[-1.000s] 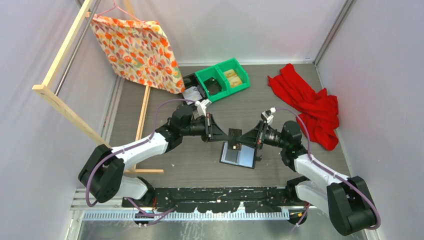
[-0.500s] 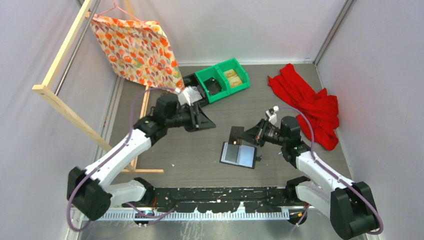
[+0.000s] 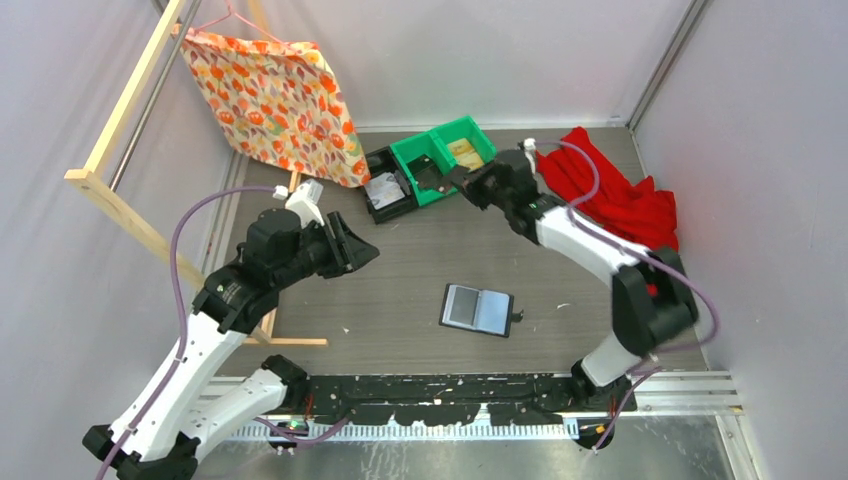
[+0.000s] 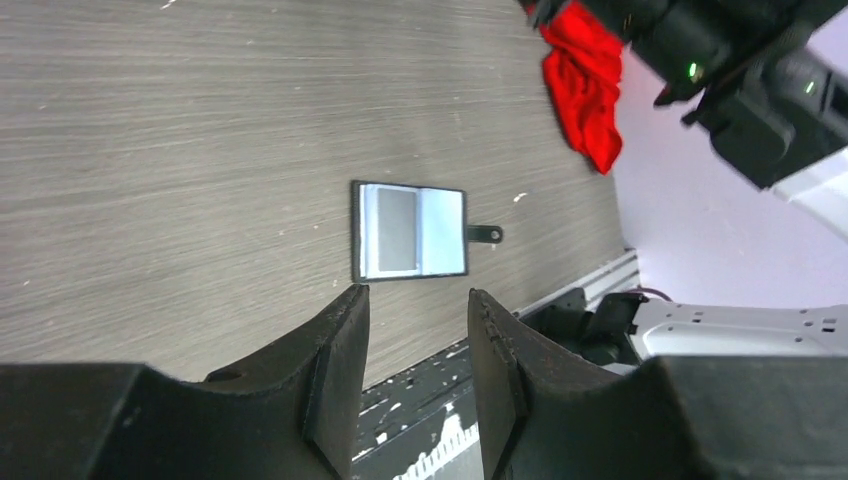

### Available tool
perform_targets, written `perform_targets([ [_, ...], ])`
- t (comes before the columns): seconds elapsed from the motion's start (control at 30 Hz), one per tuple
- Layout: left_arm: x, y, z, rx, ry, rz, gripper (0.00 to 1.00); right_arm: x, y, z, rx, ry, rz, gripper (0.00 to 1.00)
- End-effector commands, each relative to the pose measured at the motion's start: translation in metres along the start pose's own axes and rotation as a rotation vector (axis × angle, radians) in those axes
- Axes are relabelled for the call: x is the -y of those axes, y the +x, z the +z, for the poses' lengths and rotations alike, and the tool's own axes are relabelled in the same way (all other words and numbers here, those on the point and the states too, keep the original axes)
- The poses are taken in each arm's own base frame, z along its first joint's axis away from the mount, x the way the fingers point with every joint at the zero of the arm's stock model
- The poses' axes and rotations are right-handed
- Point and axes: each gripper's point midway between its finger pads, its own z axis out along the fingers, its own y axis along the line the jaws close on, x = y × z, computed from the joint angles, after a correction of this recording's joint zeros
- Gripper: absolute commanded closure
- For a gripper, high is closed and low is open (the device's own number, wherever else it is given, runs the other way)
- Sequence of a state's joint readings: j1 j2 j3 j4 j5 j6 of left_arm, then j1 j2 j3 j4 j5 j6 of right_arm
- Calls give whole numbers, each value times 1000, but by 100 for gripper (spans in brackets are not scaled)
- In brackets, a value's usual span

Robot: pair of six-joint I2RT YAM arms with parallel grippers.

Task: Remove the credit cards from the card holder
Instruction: Place the credit card in the storage box.

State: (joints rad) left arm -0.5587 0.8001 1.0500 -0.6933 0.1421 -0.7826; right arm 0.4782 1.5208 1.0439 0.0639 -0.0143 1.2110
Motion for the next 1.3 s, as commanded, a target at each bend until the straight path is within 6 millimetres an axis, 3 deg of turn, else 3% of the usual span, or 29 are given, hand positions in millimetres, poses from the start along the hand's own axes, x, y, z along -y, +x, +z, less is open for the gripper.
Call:
perform_targets([
  [0.0,-20,7,-6,4,-84,-11,58,-29,-43,56,220,57,20,99],
  [0.1,-23,8,-13,10,-94,-10,58,-22,-48,97,234,139,33,99],
  [0.17,-25,9,-16,14,-103,-10,58,-30,-51,112,246,147,51,99],
  [0.2,-26,9,-18,16,-109,-10,59,-24,-50,122,253,165,65,99],
  [0.43,-30,10,-25,20,-128,-14,59,-29,-46,164,297,176,94,99],
  [0.8,-34,15,-31,11,-139,7,60,-21,-33,199,291,185,106,99],
  [1.1,-33,19,-29,-25,-139,11,61,-11,-30,214,328,200,130,99],
  [1.13,-33,20,-29,-25,-138,9,61,-12,-30,216,324,193,126,95],
  [1.27,-33,22,-28,-30,-130,4,61,-17,-25,219,303,180,115,60],
])
